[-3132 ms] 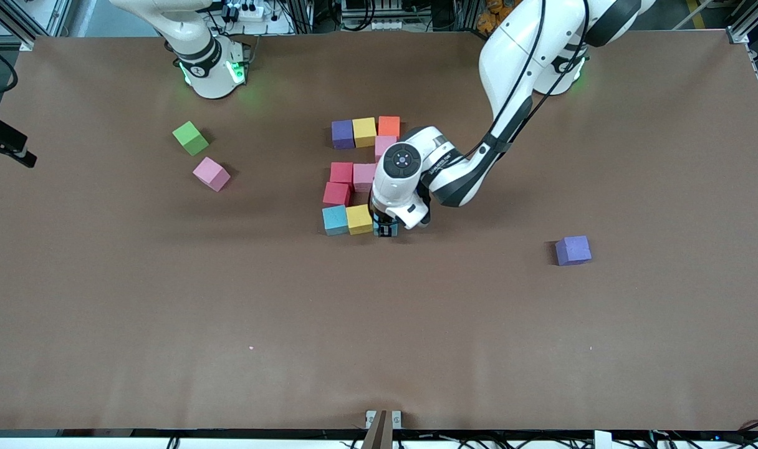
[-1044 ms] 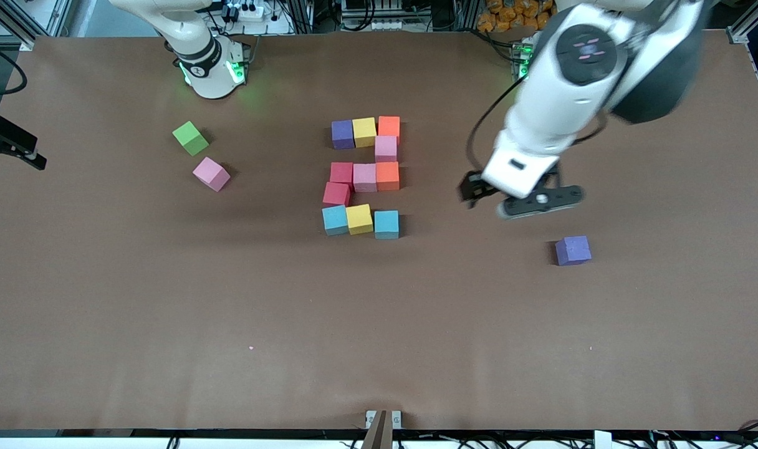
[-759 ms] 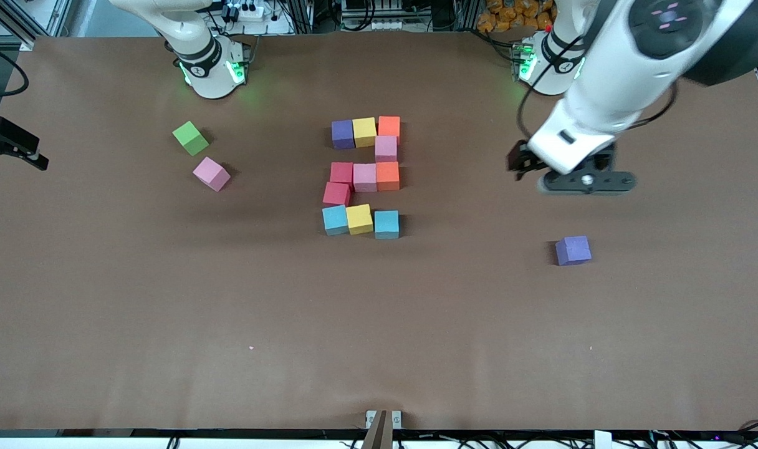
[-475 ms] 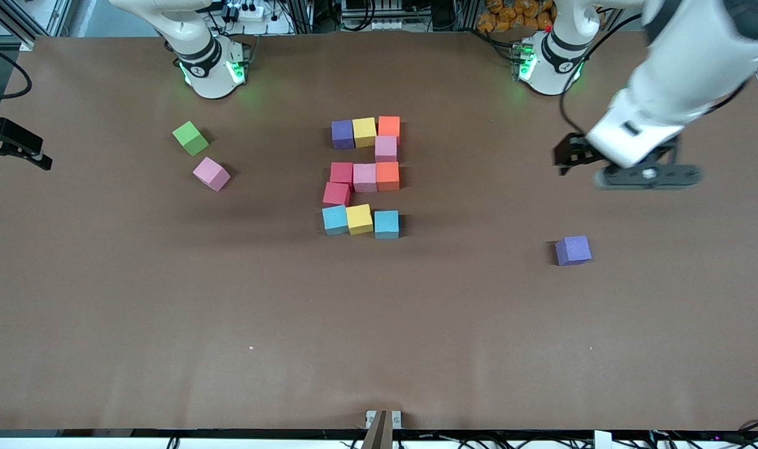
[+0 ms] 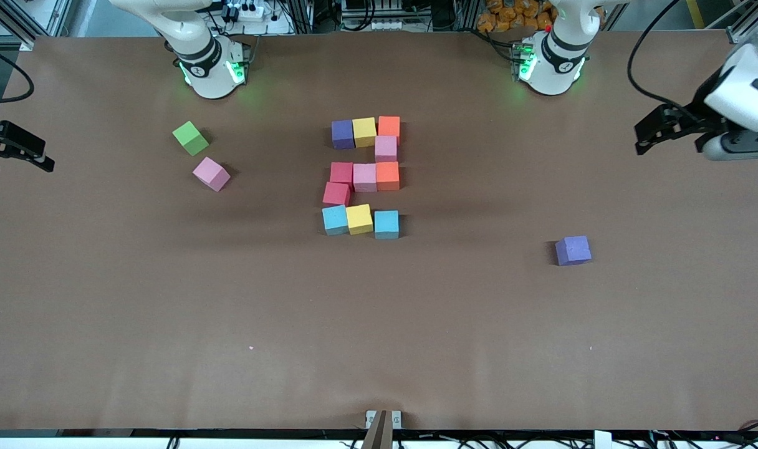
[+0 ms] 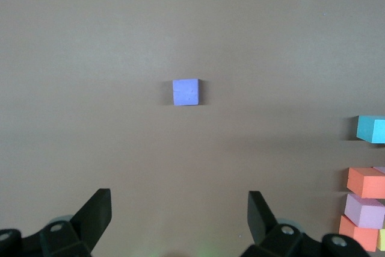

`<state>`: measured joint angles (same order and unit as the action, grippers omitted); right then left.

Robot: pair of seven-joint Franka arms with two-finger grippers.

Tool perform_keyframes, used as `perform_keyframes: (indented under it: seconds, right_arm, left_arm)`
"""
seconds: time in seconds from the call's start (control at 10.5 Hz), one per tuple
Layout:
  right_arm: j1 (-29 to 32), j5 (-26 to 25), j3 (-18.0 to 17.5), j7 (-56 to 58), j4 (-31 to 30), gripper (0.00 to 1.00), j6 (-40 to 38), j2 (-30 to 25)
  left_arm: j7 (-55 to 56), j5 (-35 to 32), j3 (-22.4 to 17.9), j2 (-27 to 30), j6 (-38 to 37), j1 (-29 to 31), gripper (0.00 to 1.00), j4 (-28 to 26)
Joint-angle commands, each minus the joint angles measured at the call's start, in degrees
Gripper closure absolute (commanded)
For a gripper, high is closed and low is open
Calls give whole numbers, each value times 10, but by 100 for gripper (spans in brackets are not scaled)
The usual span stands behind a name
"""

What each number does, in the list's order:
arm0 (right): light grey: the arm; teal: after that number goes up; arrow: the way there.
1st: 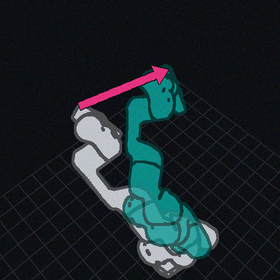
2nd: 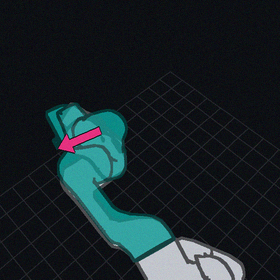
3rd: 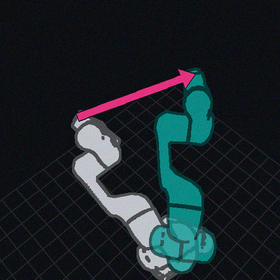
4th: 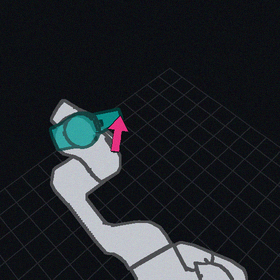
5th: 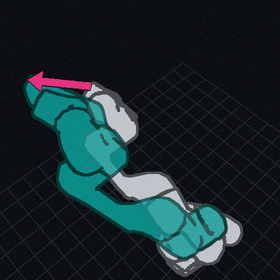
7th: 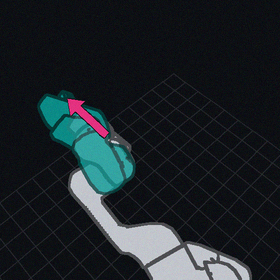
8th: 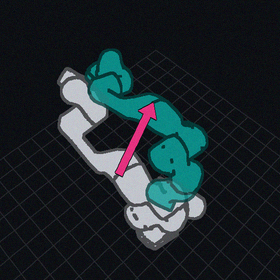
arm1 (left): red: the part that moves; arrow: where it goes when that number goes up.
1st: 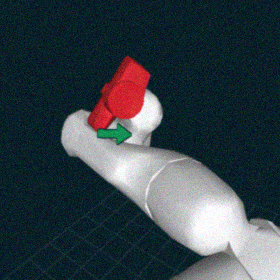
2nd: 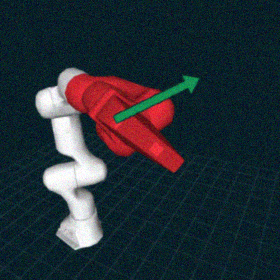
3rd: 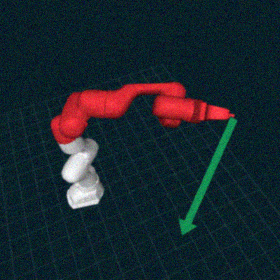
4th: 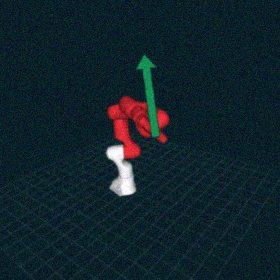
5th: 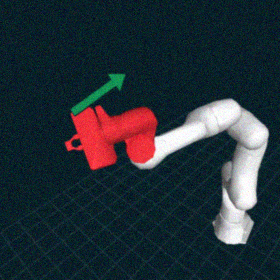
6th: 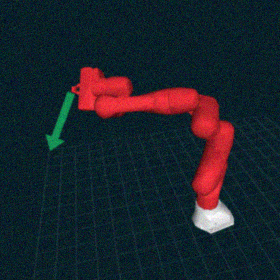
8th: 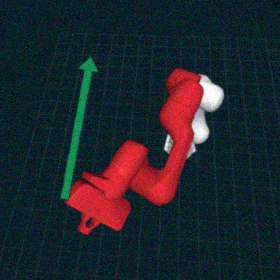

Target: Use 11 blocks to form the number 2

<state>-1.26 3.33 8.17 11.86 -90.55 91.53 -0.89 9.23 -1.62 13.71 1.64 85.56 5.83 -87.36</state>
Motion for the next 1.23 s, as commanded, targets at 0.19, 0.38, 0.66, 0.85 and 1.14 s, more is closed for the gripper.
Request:
perform_keyframes:
  seconds: [0.19, 0.38, 0.66, 0.85, 1.14]
  right_arm:
    - [6, 4, -3, 4, 7, 0, -3, -1]
    - [5, 4, -3, 4, 7, 0, -2, -1]
    - [5, 4, -3, 4, 7, 0, -3, -1]
    - [5, 4, -3, 4, 7, 0, -3, -1]
    - [6, 4, -3, 4, 7, 0, -2, 0]
  left_arm:
    - [-53, 26, -61, 23, -22, -22, 0, 6]
    - [-68, 27, -93, 22, -22, -45, 0, 7]
    - [-94, 27, -150, 20, -22, -109, 0, 14]
    - [-92, 26, -148, 20, -22, -116, 0, 17]
    - [-92, 20, -153, 20, -22, -129, 0, 16]
